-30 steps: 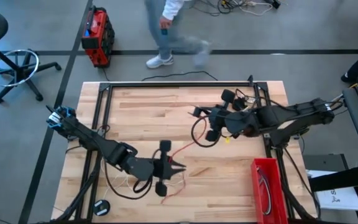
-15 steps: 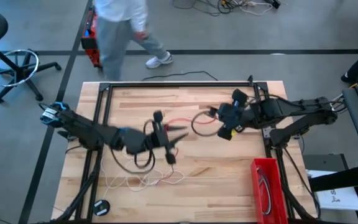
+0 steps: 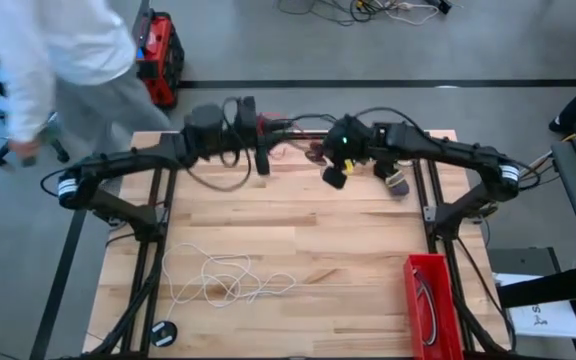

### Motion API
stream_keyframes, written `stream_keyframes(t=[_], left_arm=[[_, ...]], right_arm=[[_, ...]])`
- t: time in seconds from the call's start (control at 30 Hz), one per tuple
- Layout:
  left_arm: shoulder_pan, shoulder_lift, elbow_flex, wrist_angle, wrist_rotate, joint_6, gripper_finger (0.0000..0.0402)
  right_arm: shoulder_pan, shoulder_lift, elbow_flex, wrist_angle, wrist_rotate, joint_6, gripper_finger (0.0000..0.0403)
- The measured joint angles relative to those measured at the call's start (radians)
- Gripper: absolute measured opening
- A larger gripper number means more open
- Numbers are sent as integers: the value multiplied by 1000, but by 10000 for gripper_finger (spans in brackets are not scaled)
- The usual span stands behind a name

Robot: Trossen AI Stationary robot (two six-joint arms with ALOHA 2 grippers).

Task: Coil cords
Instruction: Uncoil the red wire from the spool

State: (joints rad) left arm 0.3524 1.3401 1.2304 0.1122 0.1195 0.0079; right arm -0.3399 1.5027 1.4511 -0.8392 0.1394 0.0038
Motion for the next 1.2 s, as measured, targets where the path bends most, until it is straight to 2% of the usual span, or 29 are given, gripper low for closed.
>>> stream_keyframes(t=[0.1,0.2,0.33,0.43,0.53,0.63,0.73,0.83,1.0,1.2], left_arm=[[32,-2,-49,-90,56,-43,94],[-7,0,-185,-35,70,-71,113],[-105,51,-456,386,67,-173,141],[-201,162,-599,697,29,-252,157],[-286,284,-652,855,-14,-312,168],[-358,390,-638,881,-47,-356,176],[-403,472,-576,844,-47,-400,187],[-426,508,-505,698,-44,-416,203],[-434,475,-380,234,-72,-348,235],[-437,424,-204,-344,-301,-320,257]], right_arm=[[-32,21,0,-15,-33,-14,0],[-21,39,-15,-26,-44,-41,0],[10,79,-71,-6,-56,-24,0],[44,108,-124,34,-95,0,0],[77,146,-165,70,-152,29,0],[102,192,-178,67,-237,57,0],[110,240,-180,72,-329,88,0],[113,288,-180,77,-388,129,0],[119,353,-179,81,-367,183,0],[125,362,-175,66,-315,196,11]])
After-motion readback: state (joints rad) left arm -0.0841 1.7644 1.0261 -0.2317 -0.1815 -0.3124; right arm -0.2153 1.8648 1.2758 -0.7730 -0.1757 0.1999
